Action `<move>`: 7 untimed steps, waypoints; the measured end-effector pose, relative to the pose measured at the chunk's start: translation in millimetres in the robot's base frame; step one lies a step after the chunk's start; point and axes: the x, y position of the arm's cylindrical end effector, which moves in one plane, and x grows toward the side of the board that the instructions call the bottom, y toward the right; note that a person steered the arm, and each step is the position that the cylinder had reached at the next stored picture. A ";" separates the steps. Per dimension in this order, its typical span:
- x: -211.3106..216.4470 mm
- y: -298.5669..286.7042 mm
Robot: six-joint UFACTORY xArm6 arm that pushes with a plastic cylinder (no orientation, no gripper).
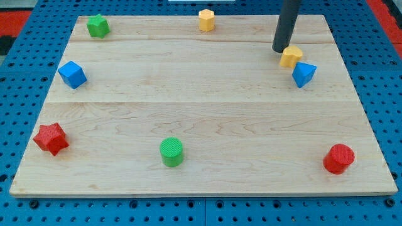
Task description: Move yellow hexagon a bit right
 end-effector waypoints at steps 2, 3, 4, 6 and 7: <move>-14.9 -2.0; -18.2 -7.8; -18.2 -7.8; -18.2 -4.7; -18.0 8.9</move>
